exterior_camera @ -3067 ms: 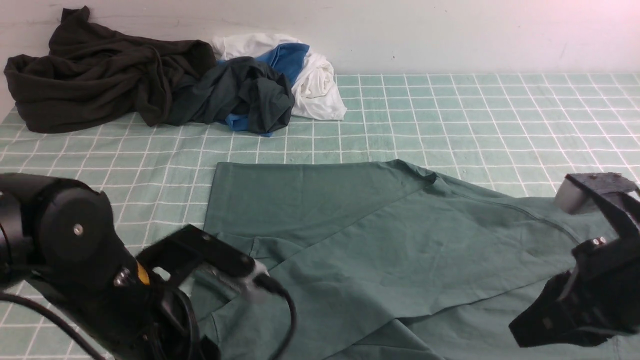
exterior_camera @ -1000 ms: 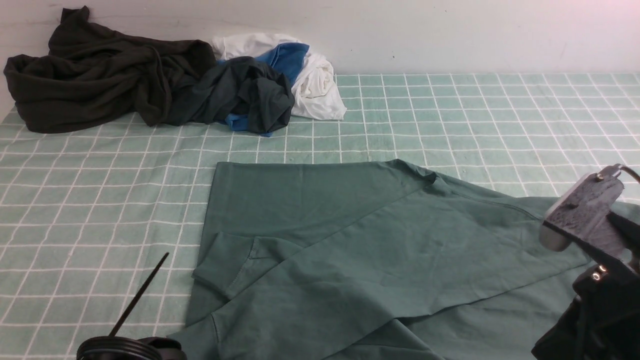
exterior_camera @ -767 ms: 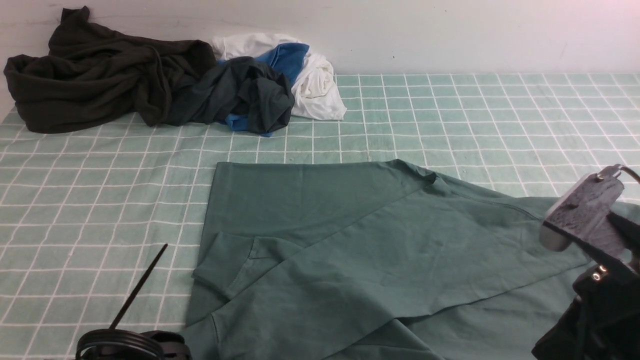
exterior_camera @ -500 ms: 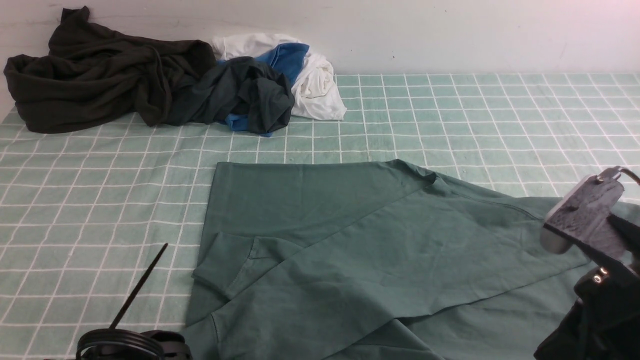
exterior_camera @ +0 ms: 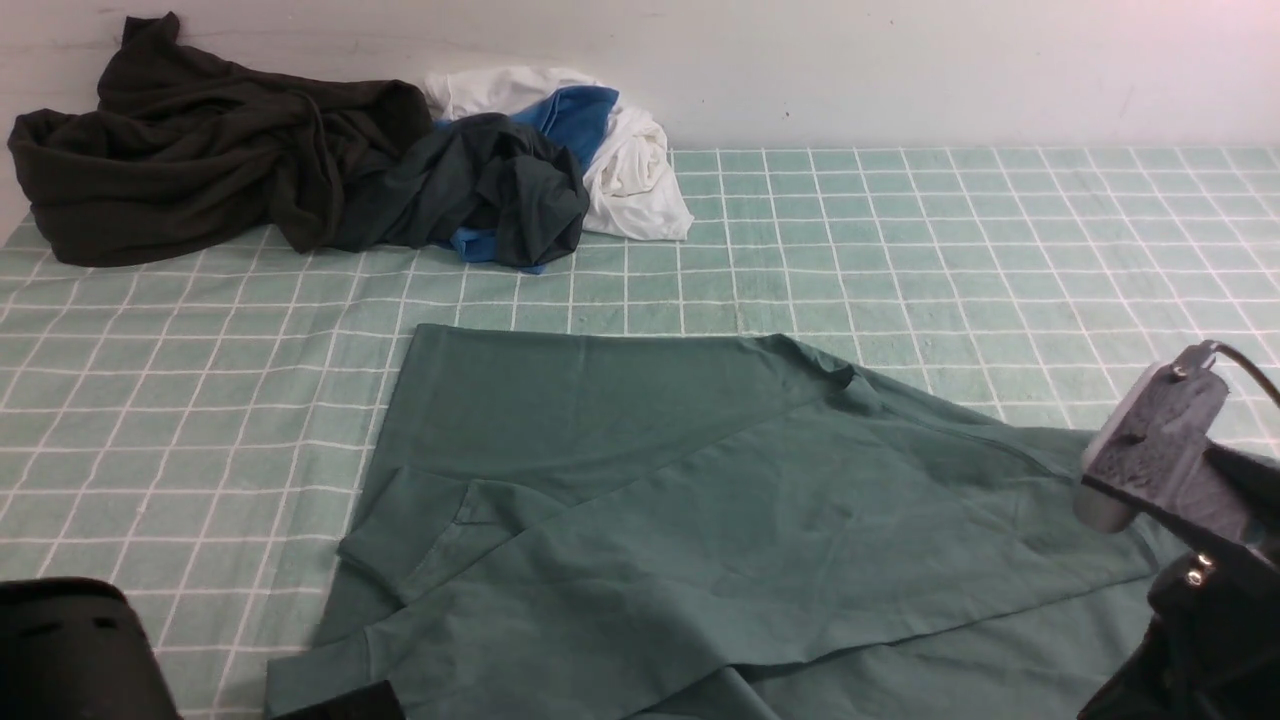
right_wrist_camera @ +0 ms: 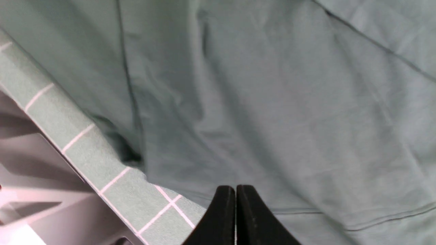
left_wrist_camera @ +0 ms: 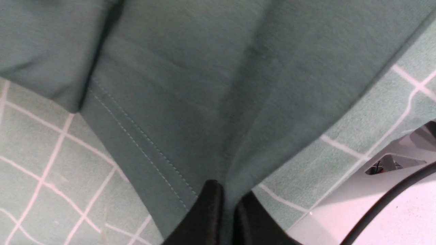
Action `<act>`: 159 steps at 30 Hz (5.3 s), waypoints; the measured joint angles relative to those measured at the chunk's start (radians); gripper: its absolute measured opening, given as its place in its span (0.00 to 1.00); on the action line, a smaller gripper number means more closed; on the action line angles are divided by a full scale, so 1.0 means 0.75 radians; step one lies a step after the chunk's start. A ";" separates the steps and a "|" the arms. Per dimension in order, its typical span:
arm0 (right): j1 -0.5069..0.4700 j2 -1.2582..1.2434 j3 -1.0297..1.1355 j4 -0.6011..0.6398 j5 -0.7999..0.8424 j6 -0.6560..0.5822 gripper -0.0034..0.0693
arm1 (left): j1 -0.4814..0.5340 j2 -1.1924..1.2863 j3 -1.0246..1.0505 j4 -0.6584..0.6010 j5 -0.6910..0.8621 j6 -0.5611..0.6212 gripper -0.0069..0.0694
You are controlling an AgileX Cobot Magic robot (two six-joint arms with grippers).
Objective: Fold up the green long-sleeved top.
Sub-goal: Use both arms simultaneously to clamp the lower edge of the clothing fabric, then use both arms to drag the lower edge of the fabric forward and fold it over the upper edge
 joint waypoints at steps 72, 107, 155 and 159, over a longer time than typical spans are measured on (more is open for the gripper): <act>0.186 0.129 0.350 -0.409 -0.363 -0.429 0.06 | 0.126 -0.034 -0.035 0.044 -0.022 -0.040 0.10; -0.410 1.176 -0.964 -0.450 -0.575 -0.322 0.41 | 0.853 1.259 -1.444 0.308 -0.404 -0.054 0.42; -0.243 1.415 -1.058 -0.222 -0.798 0.349 0.34 | 0.731 0.799 -1.265 -0.094 0.058 0.070 0.09; -0.332 1.383 -1.235 -0.413 -0.606 0.430 0.34 | 0.731 0.799 -1.263 -0.080 0.060 0.070 0.09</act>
